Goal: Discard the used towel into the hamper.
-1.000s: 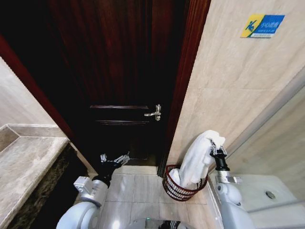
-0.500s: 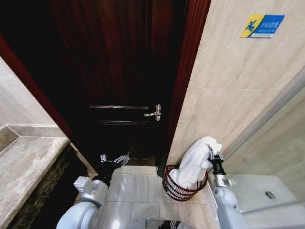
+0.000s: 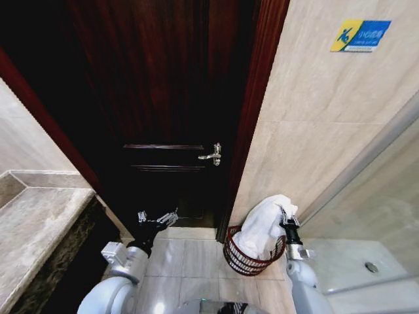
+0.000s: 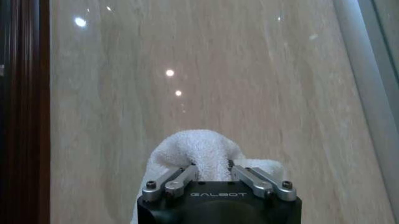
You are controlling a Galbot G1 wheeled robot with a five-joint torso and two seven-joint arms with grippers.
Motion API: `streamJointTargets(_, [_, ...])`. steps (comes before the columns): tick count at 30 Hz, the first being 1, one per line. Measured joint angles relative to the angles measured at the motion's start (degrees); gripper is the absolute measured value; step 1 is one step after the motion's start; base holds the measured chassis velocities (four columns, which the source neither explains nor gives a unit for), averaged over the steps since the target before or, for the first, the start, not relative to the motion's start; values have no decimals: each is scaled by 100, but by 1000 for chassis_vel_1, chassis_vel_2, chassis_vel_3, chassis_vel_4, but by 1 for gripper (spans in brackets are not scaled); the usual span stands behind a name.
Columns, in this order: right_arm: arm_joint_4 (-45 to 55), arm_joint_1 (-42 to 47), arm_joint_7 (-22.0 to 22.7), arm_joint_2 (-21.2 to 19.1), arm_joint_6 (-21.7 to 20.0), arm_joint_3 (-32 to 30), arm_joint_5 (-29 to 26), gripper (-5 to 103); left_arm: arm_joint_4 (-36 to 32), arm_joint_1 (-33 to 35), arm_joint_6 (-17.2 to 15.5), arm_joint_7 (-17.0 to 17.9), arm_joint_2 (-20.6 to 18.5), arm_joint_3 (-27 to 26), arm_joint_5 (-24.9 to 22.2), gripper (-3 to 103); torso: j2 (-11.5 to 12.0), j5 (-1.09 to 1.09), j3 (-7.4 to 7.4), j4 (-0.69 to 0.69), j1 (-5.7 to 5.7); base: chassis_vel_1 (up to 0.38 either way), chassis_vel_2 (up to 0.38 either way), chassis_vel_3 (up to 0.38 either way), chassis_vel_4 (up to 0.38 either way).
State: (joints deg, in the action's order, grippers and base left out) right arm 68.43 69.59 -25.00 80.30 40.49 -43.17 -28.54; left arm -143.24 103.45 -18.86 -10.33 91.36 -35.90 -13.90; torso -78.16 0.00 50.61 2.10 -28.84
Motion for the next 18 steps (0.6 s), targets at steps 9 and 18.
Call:
streamJointTargets(9, [-293, 32, -26, 34, -91, -2, 84, 12, 0, 0, 0, 0, 0, 0, 0, 99, 0, 0, 0, 0, 0, 0, 0, 0, 0])
streamJointTargets(18, [-651, -25, 603, 73, 3, -49, 709, 12, 0, 0, 0, 0, 0, 0, 0, 99, 0, 0, 0, 0, 0, 0, 0, 0, 0])
